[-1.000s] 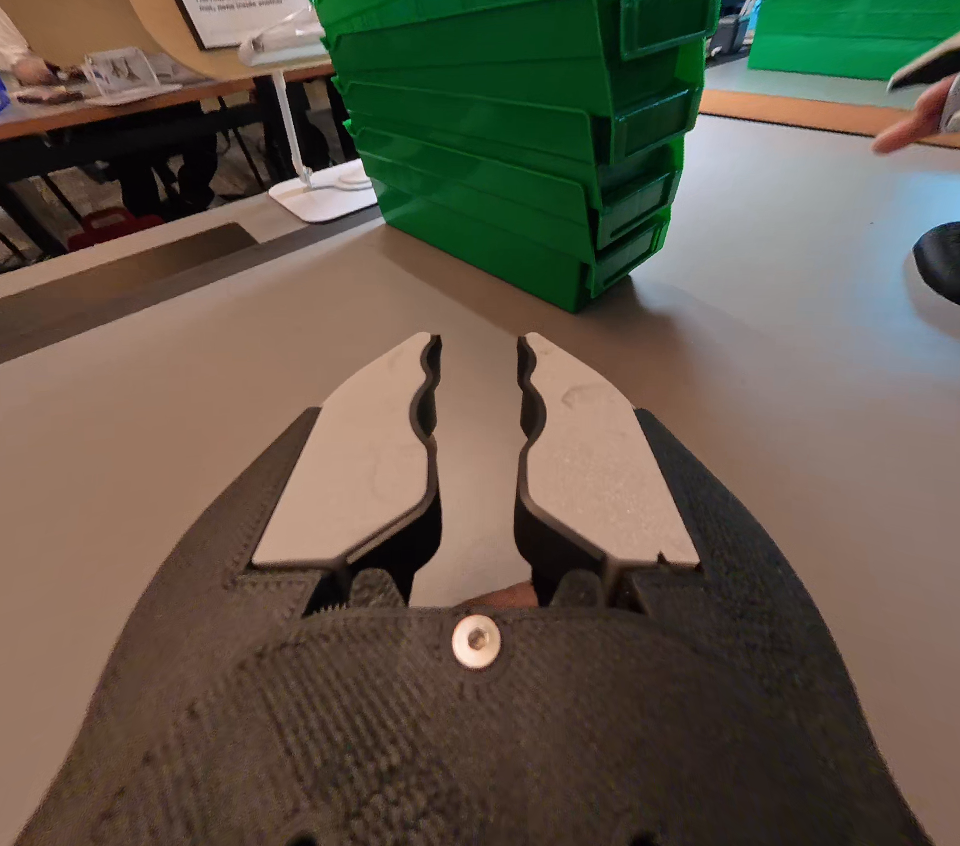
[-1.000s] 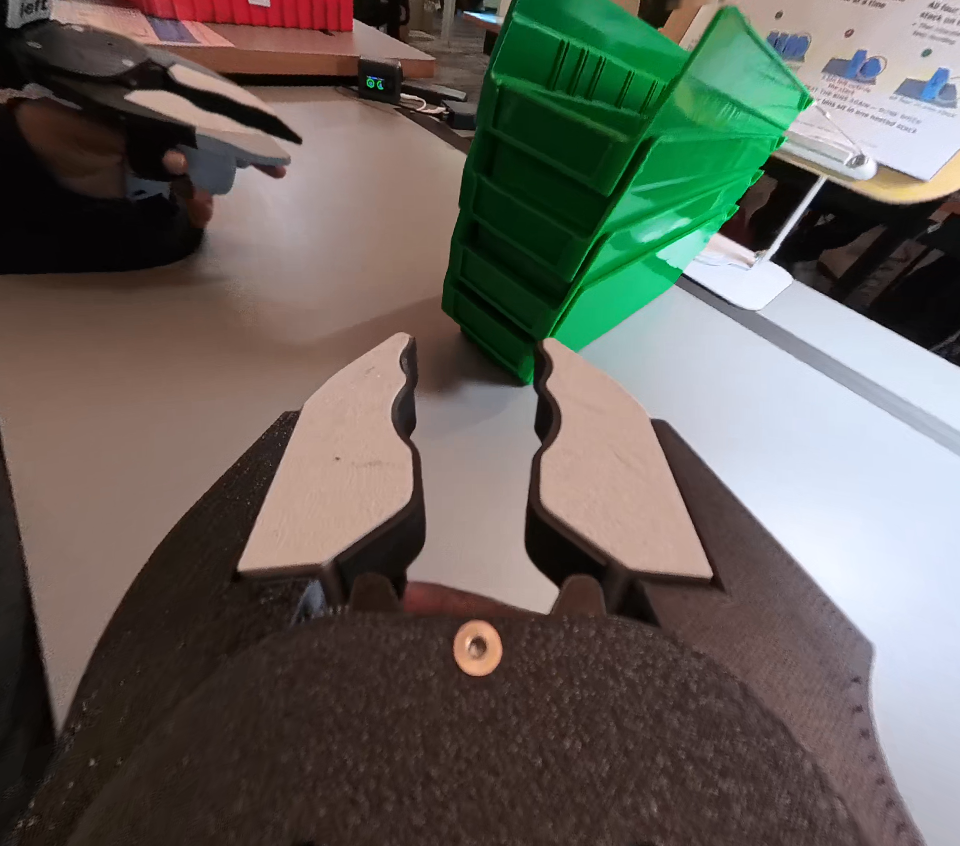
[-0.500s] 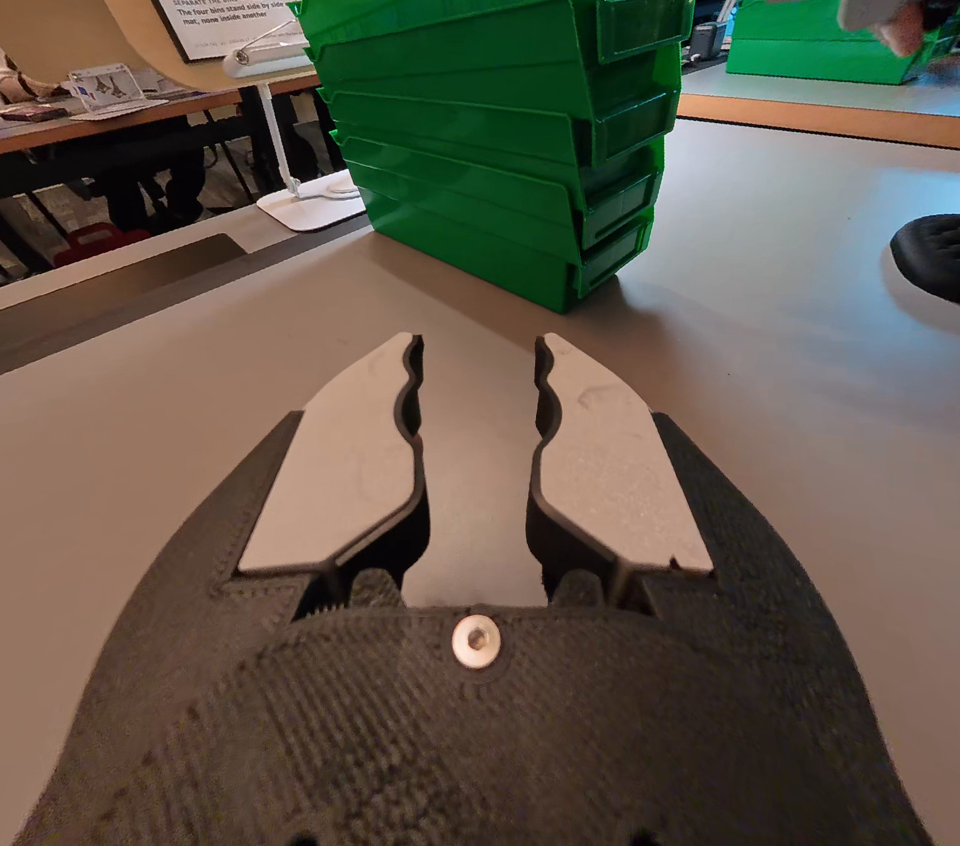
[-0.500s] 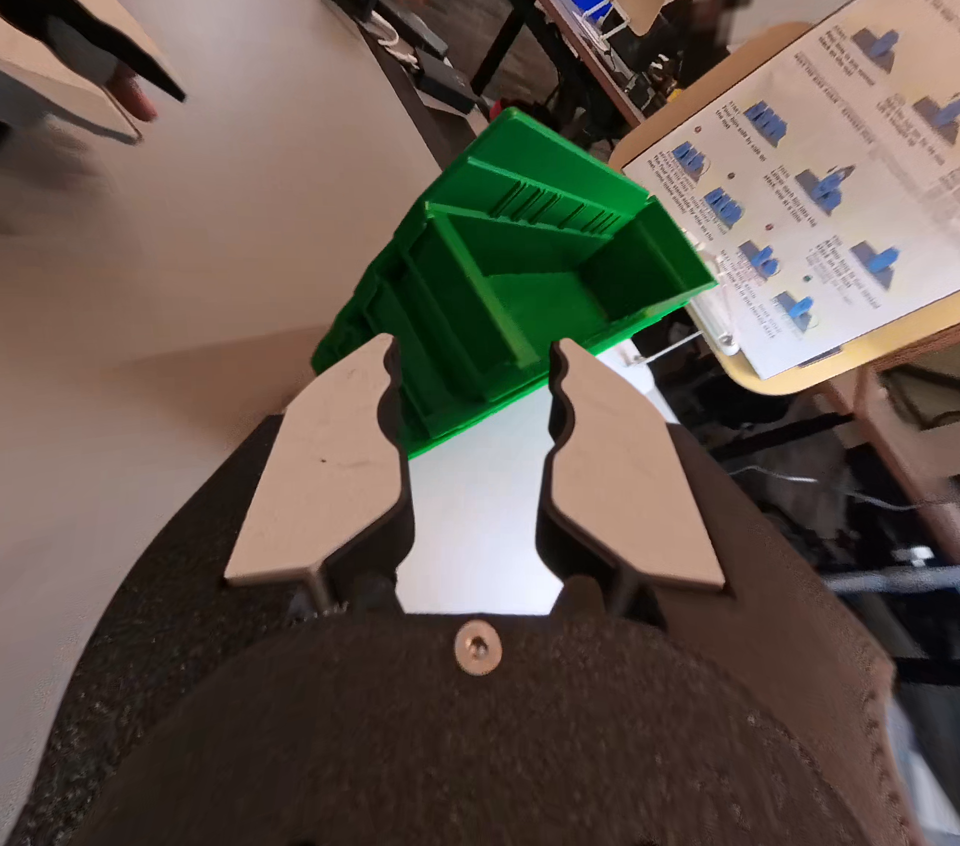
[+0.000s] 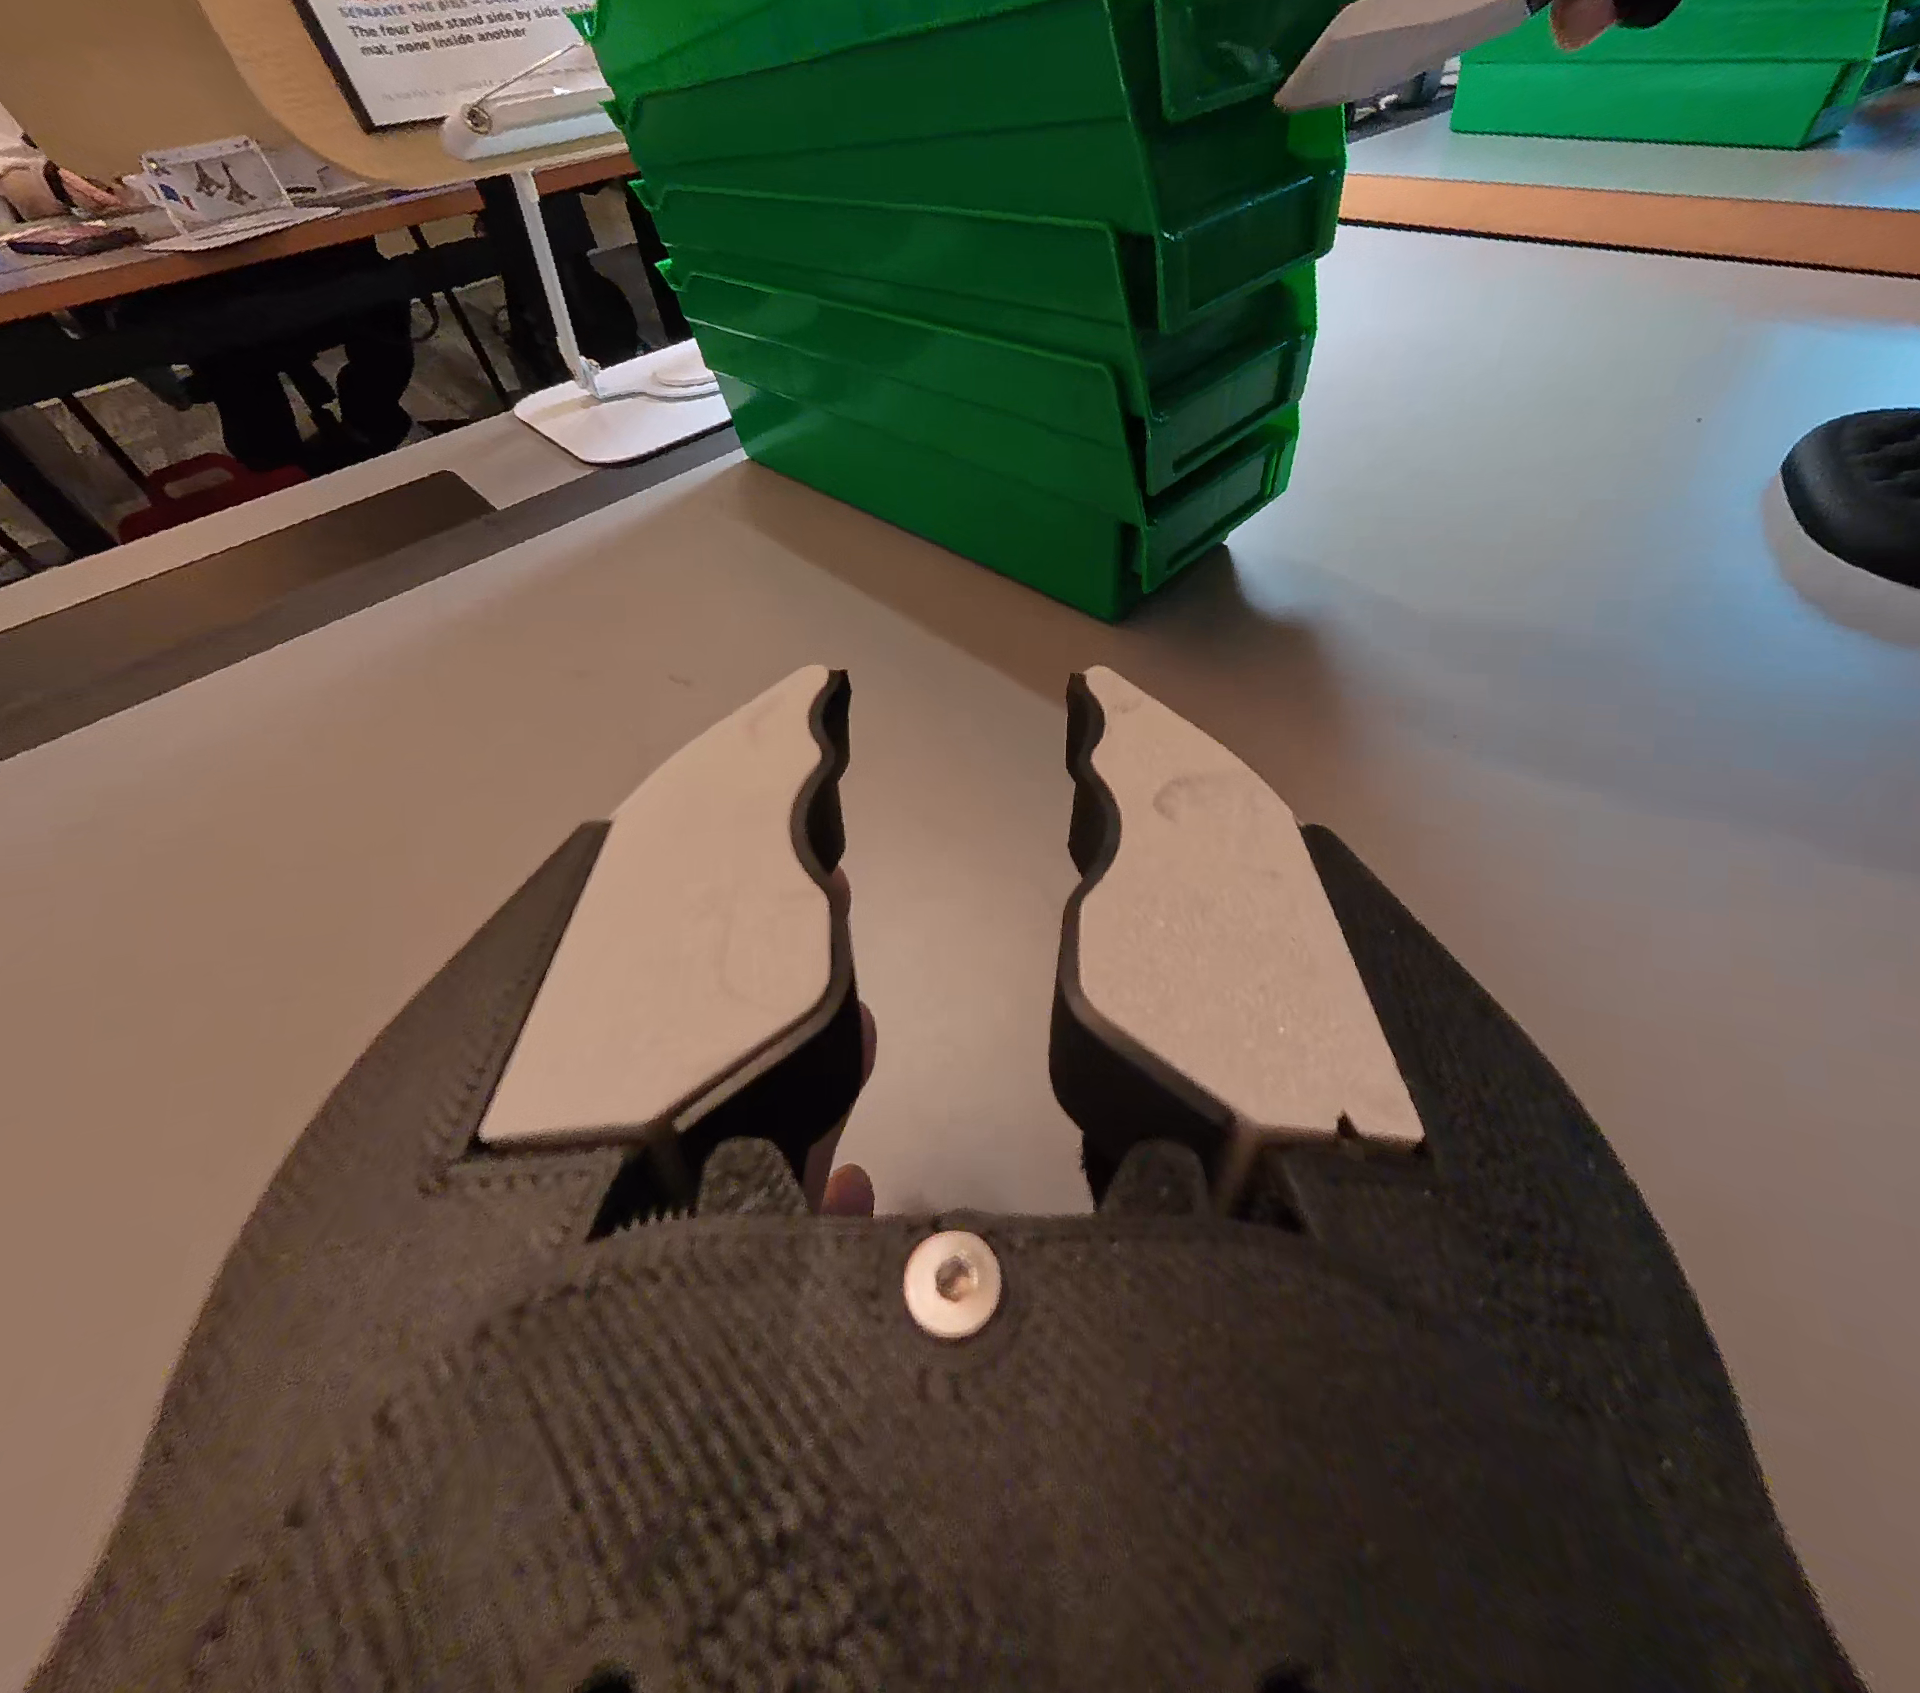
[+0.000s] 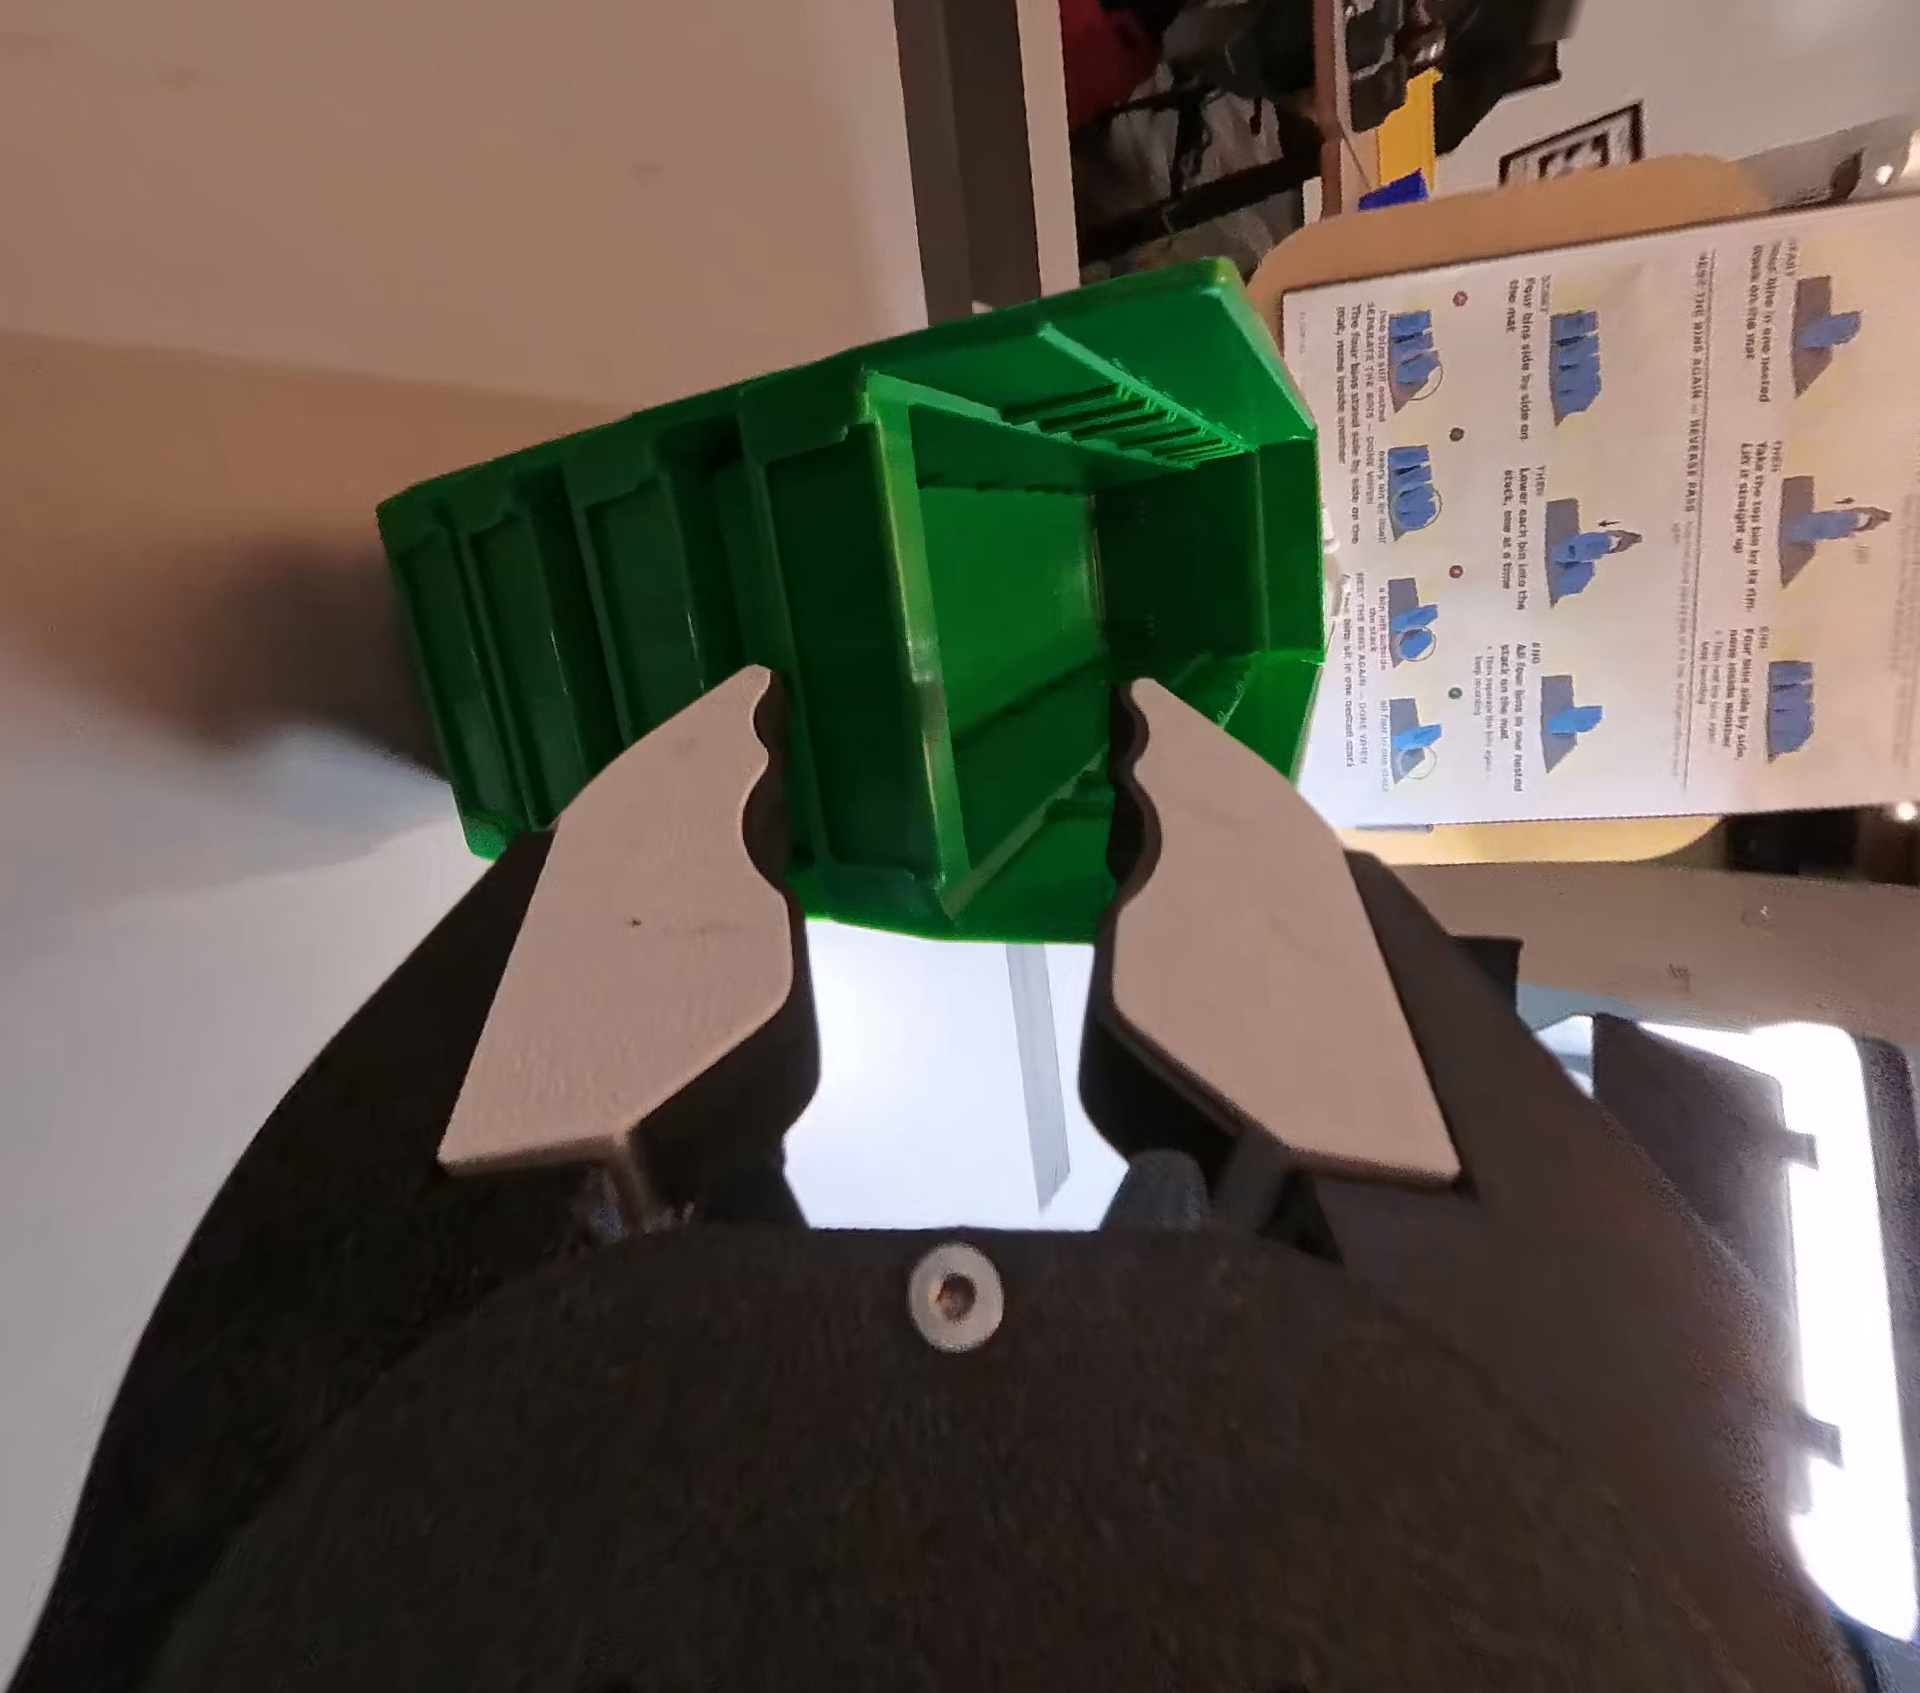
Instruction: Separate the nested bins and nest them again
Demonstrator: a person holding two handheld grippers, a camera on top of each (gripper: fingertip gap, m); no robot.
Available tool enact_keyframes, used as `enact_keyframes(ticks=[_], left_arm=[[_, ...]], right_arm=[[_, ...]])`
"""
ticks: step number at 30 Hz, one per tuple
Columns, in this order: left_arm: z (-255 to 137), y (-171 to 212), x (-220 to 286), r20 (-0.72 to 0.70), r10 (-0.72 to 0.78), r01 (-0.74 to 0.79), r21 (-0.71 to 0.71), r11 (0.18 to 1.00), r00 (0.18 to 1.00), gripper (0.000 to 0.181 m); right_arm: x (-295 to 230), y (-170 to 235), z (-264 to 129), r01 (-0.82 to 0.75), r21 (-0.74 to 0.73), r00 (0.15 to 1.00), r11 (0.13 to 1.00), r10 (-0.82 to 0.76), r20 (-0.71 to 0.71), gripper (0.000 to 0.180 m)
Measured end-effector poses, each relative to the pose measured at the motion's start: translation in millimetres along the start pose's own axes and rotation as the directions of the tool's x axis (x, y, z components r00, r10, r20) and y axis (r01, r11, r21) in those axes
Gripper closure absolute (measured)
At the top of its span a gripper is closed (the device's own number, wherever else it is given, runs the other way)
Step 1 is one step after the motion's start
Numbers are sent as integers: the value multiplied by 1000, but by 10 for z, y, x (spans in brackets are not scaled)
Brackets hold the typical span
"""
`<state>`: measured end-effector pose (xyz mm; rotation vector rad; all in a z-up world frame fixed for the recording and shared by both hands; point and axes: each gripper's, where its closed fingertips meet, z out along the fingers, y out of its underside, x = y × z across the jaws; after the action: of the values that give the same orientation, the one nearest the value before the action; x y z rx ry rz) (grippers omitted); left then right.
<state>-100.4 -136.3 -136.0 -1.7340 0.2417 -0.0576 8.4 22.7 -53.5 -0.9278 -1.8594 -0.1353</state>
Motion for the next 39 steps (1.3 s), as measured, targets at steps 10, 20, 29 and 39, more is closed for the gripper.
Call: enact_keyframes(ticks=[10, 20, 29, 39], left_arm=[[19, 36, 4, 0, 2, -2, -19, 1000, 1000, 141], [0, 13, -18, 1, -20, 20, -3, 1000, 1000, 140], [-9, 4, -19, -4, -30, 31, 2, 1000, 1000, 140], [-4, 18, -13, -5, -28, 28, -7, 1000, 1000, 140]], right_arm=[[-68, -106, -140, 67, -111, 996, 992, -60, 66, 126], [-273, -69, 218, 66, -194, 944, 979, 1, 330, 132], [-332, -64, 281, 67, -148, 902, 987, 4, 431, 152], [96, -267, 77, -29, -117, 890, 993, 79, 450, 151]])
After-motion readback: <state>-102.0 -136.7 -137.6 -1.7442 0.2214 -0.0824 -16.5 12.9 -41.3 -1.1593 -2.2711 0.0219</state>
